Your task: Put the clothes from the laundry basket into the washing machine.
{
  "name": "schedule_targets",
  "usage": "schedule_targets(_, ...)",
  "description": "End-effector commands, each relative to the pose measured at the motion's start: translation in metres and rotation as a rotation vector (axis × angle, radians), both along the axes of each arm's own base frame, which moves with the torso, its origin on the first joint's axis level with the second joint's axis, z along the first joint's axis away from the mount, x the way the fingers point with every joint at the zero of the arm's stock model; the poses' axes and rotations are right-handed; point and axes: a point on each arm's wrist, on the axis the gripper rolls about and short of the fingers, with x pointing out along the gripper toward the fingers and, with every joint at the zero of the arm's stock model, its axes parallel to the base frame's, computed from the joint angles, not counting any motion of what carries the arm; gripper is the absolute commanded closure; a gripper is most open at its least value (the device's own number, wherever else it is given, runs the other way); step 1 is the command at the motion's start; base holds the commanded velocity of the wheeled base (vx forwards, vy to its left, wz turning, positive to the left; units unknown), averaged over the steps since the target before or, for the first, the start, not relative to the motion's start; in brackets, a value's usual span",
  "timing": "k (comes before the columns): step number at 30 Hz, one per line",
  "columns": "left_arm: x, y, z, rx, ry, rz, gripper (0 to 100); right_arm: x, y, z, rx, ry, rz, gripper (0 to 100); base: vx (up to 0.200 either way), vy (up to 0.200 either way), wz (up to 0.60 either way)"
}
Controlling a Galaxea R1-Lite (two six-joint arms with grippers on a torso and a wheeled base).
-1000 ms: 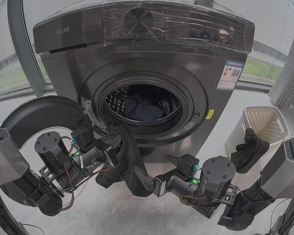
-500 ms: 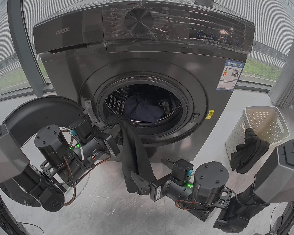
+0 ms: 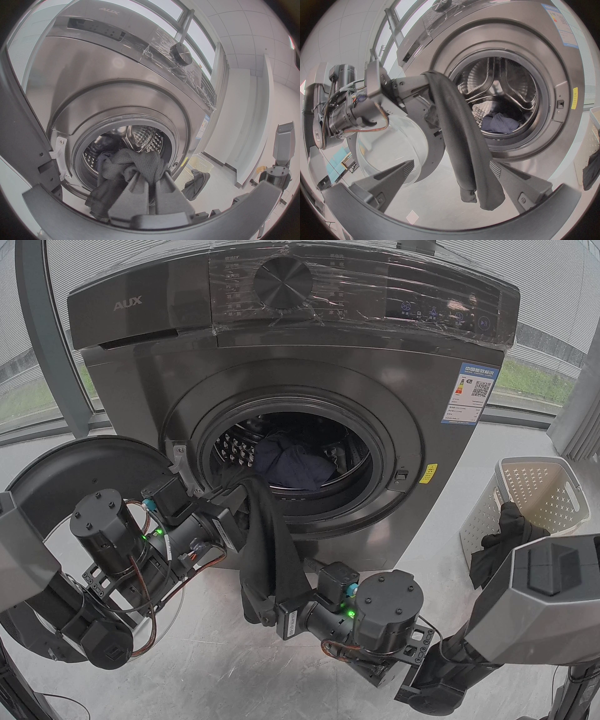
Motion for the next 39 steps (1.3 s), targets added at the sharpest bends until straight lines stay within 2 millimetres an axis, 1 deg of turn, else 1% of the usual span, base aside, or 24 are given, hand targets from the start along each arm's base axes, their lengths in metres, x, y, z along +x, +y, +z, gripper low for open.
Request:
schedule_targets(1, 0.000, 0.000, 0.000, -0.002, -0.003, 0.000, 100, -0.004, 0.010, -0.014, -0.023, 0.014, 0.028, 0, 0.000, 0.000, 0.00)
schedule_targets(5, 0.000, 0.000, 0.001, -0.003, -0.004, 0.000, 100, -0.004, 0.015, -0.023, -0.036, 0.024, 0.034, 0, 0.000, 0.000, 0.00)
schedule_targets(9, 0.000, 0.000, 0.001, -0.003, -0.004, 0.001, 100, 0.005, 0.027, -0.027, -0.010, 0.014, 0.028, 0, 0.000, 0.000, 0.00)
schedule_targets(10, 0.000, 0.000, 0.001, -0.003, -0.004, 0.001, 100, 0.005, 0.027, -0.027, -0.010, 0.014, 0.028, 0, 0.000, 0.000, 0.00)
schedule_targets(12, 0.000, 0.000, 0.001, -0.003, -0.004, 0.001, 100, 0.014, 0.032, -0.029, 0.013, -0.003, 0.019, 0, 0.000, 0.000, 0.00)
schedule_targets(14, 0.000, 0.000, 0.001, -0.004, -0.005, 0.000, 100, 0.018, 0.035, -0.031, 0.021, -0.010, 0.014, 0, 0.000, 0.000, 0.00)
schedule_targets(17, 0.000, 0.001, 0.002, -0.004, -0.007, 0.000, 100, 0.031, 0.034, -0.036, 0.020, -0.015, -0.013, 0, 0.000, 0.000, 0.00)
schedule_targets(20, -0.001, 0.001, 0.002, -0.005, -0.008, 0.000, 100, 0.039, 0.032, -0.038, 0.021, -0.020, -0.032, 0, 0.000, 0.000, 0.00)
schedule_targets(25, -0.001, 0.001, 0.003, -0.007, -0.009, -0.002, 100, 0.066, 0.027, -0.043, 0.026, -0.041, -0.090, 0, 0.000, 0.000, 0.00)
schedule_targets(28, -0.001, 0.001, 0.003, -0.007, -0.009, -0.002, 100, 0.073, 0.028, -0.044, 0.037, -0.051, -0.098, 0, 0.000, 0.000, 0.00)
schedule_targets(32, -0.001, 0.001, 0.003, -0.007, -0.009, -0.002, 100, 0.075, 0.031, -0.045, 0.042, -0.057, -0.098, 0, 0.000, 0.000, 0.00)
schedule_targets(33, -0.001, 0.000, 0.002, -0.006, -0.007, -0.002, 100, 0.076, 0.032, -0.045, 0.043, -0.060, -0.098, 100, 0.000, 0.000, 0.00)
schedule_targets(39, 0.000, 0.001, 0.002, -0.005, -0.006, -0.001, 100, 0.076, 0.034, -0.044, 0.050, -0.064, -0.098, 100, 0.000, 0.000, 0.00)
